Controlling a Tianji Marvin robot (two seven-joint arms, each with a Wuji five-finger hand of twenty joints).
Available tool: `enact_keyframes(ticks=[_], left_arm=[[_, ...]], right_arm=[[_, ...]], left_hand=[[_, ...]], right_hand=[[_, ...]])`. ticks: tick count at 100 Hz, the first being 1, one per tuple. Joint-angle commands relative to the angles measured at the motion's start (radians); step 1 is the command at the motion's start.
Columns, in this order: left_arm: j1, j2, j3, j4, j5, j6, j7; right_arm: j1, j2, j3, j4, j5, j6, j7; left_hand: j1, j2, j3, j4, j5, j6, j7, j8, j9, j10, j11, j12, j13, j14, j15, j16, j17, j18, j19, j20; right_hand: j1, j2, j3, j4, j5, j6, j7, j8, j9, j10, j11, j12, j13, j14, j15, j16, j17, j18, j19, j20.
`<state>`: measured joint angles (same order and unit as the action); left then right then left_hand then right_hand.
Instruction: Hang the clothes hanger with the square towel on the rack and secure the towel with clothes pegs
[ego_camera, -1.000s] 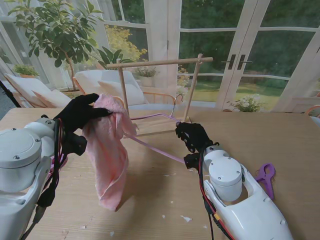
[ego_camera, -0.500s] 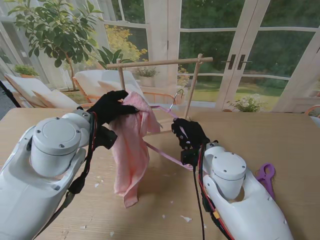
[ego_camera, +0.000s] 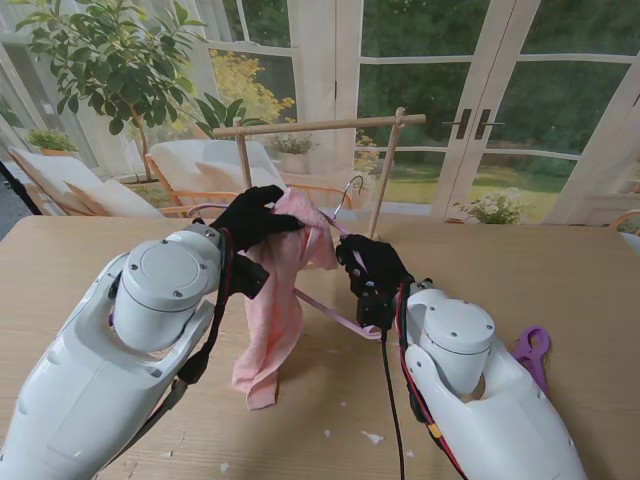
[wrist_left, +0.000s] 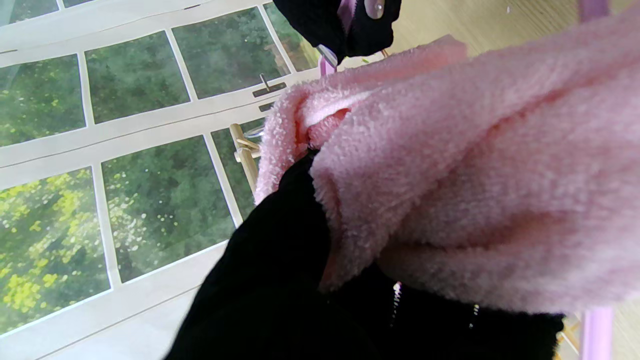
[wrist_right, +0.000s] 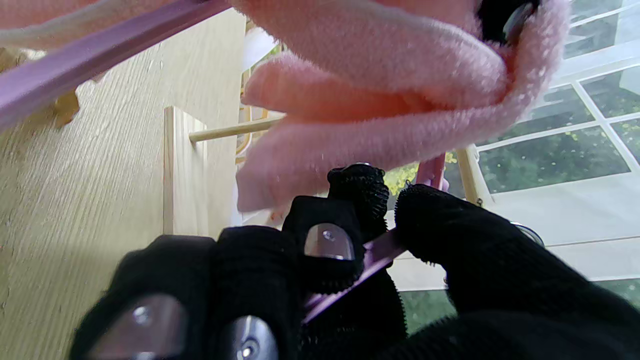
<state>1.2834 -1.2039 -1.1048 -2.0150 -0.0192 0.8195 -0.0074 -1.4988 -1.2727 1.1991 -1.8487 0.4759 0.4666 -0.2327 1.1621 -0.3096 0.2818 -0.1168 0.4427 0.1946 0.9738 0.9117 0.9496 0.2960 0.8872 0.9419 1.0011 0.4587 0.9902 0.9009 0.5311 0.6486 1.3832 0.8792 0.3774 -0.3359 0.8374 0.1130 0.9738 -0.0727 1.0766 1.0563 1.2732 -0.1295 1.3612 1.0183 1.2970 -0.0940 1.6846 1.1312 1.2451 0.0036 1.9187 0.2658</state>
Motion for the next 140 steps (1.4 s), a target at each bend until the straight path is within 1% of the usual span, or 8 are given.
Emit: enact_keyframes(ticks=[1, 55, 63, 72, 76, 90, 133, 140], left_arm=[[-0.005, -0.015, 0.011, 0.003, 0.009, -0.012, -0.010], [-0.038, 0.047, 0.105, 0.065, 0.296, -0.100, -0.112], [-0.045, 0.053, 0.116, 0.073, 0.334, -0.111, -0.123], [-0.051, 0.074, 0.119, 0.071, 0.360, -0.135, -0.180], [-0.053, 0.082, 0.120, 0.068, 0.367, -0.144, -0.202], [-0.055, 0.099, 0.125, 0.059, 0.423, -0.174, -0.246], [-0.062, 0.088, 0.140, 0.057, 0.501, -0.184, -0.198], [-0.072, 0.091, 0.149, 0.057, 0.510, -0.176, -0.204]], right_arm=[[-0.003, -0.011, -0.005, -0.017, 0.012, 0.008, 0.021], [-0.013, -0.006, 0.017, -0.061, 0.046, -0.006, 0.022], [-0.016, -0.002, 0.020, -0.067, 0.045, -0.008, 0.033], [-0.016, -0.001, 0.019, -0.070, 0.040, -0.011, 0.038], [-0.016, -0.001, 0.019, -0.070, 0.039, -0.012, 0.037], [-0.013, -0.001, 0.018, -0.066, 0.038, -0.015, 0.038], [-0.008, -0.004, 0.016, -0.059, 0.042, -0.016, 0.030], [-0.008, -0.004, 0.015, -0.059, 0.037, -0.016, 0.028]], left_hand=[[0.129, 0.061, 0.087, 0.036, -0.007, -0.037, 0.061, 0.016, 0.002, -0.018, -0.015, -0.028, -0.015, 0.063, -0.050, -0.028, -0.021, 0.015, -0.036, -0.029], [0.119, 0.008, 0.056, 0.033, 0.067, -0.058, 0.028, -0.076, 0.015, 0.003, -0.136, -0.048, -0.066, 0.101, -0.139, -0.089, -0.070, 0.011, -0.077, -0.102], [0.014, -0.067, 0.202, 0.004, 0.089, -0.067, -0.007, -0.145, 0.027, -0.024, -0.222, -0.031, -0.085, 0.090, -0.105, -0.066, -0.084, 0.013, -0.046, -0.065], [-0.238, -0.145, 0.415, -0.033, 0.083, -0.047, -0.249, -0.326, -0.115, -0.036, -0.317, -0.109, -0.224, 0.050, -0.082, -0.007, -0.163, -0.012, -0.043, 0.024], [-0.384, -0.130, 0.535, 0.011, 0.072, -0.009, -0.357, -0.386, -0.213, -0.036, -0.302, -0.262, -0.287, 0.038, -0.086, 0.009, -0.192, -0.033, -0.047, 0.065], [-0.564, -0.184, 0.566, 0.011, 0.005, 0.025, -0.504, -0.487, -0.425, -0.053, -0.360, -0.360, -0.523, -0.011, -0.120, 0.060, -0.342, -0.115, -0.079, 0.121], [-0.607, -0.150, 0.518, 0.011, 0.051, 0.036, -0.659, -0.564, -0.615, -0.092, -0.428, -0.369, -0.897, -0.088, -0.350, 0.032, -0.647, -0.259, -0.202, 0.065], [-0.575, -0.168, 0.531, 0.017, 0.035, 0.020, -0.679, -0.571, -0.668, -0.107, -0.473, -0.400, -0.952, -0.130, -0.498, -0.049, -0.646, -0.271, -0.453, -0.040]], right_hand=[[0.062, 0.065, 0.029, 0.051, 0.030, 0.093, 0.028, 0.016, 0.063, 0.049, 0.154, 0.008, 0.016, 0.029, 0.150, 0.053, 0.006, -0.090, 0.175, 1.047], [0.087, 0.064, 0.017, 0.048, 0.029, 0.121, 0.027, 0.015, 0.060, 0.076, 0.166, 0.000, 0.014, 0.047, 0.157, 0.061, 0.002, -0.060, 0.175, 1.065], [0.090, 0.063, 0.015, 0.049, 0.029, 0.123, 0.027, 0.015, 0.061, 0.076, 0.167, -0.001, 0.014, 0.047, 0.158, 0.062, 0.002, -0.058, 0.175, 1.068], [0.090, 0.064, 0.013, 0.050, 0.031, 0.123, 0.027, 0.015, 0.061, 0.076, 0.167, -0.002, 0.014, 0.047, 0.158, 0.064, 0.002, -0.057, 0.175, 1.070], [0.091, 0.063, 0.013, 0.051, 0.031, 0.124, 0.027, 0.015, 0.062, 0.077, 0.167, -0.002, 0.014, 0.046, 0.157, 0.064, 0.002, -0.057, 0.175, 1.070], [0.091, 0.063, 0.013, 0.053, 0.032, 0.123, 0.026, 0.016, 0.062, 0.077, 0.168, -0.003, 0.014, 0.046, 0.157, 0.066, 0.002, -0.057, 0.175, 1.071], [0.091, 0.059, 0.016, 0.055, 0.033, 0.125, 0.026, 0.017, 0.064, 0.079, 0.169, -0.004, 0.014, 0.047, 0.157, 0.068, 0.002, -0.057, 0.175, 1.072], [0.091, 0.059, 0.016, 0.055, 0.033, 0.125, 0.026, 0.017, 0.064, 0.079, 0.169, -0.004, 0.014, 0.047, 0.157, 0.069, 0.002, -0.056, 0.175, 1.072]])
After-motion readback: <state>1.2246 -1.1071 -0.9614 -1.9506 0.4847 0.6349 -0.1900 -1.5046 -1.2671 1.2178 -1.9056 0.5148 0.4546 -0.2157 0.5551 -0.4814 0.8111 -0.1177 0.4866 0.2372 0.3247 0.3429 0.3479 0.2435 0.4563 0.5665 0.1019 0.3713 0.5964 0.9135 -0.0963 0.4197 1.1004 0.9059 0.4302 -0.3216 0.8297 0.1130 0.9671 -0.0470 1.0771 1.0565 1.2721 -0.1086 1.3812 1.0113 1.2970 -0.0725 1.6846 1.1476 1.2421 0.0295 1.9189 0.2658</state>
